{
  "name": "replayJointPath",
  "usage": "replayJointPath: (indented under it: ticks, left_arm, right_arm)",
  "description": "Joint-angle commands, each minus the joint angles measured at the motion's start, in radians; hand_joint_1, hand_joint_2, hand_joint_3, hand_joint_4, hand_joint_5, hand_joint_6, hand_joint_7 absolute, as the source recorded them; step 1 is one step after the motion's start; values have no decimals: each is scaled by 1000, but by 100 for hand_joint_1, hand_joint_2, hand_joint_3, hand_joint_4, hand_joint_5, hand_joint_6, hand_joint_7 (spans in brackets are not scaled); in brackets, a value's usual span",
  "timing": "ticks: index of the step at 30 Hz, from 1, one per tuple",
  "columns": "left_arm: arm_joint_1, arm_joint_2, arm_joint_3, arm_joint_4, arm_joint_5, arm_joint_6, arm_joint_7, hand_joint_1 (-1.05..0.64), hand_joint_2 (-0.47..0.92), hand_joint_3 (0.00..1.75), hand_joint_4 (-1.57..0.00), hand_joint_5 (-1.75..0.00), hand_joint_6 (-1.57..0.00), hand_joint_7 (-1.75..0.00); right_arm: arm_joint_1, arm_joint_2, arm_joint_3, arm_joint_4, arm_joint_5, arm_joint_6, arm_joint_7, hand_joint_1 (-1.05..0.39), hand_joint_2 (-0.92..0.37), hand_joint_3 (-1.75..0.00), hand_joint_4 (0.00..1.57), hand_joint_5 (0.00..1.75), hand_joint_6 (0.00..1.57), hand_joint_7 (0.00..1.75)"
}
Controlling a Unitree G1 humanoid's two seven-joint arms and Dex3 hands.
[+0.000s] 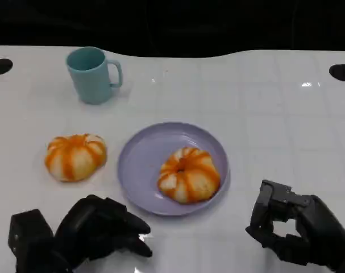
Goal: Grasp the bread from the table and place it into the plate.
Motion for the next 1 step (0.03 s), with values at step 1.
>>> replayJointPath:
  ticks: [1]
  left_arm:
    - [-8,19,6,8,-3,-7,-1,-105,82,1,-153,-26,-153,0]
  right_arm:
    - [-7,-6,-16,13,10,-21,-3,-45,-92,-32,80,175,60,175]
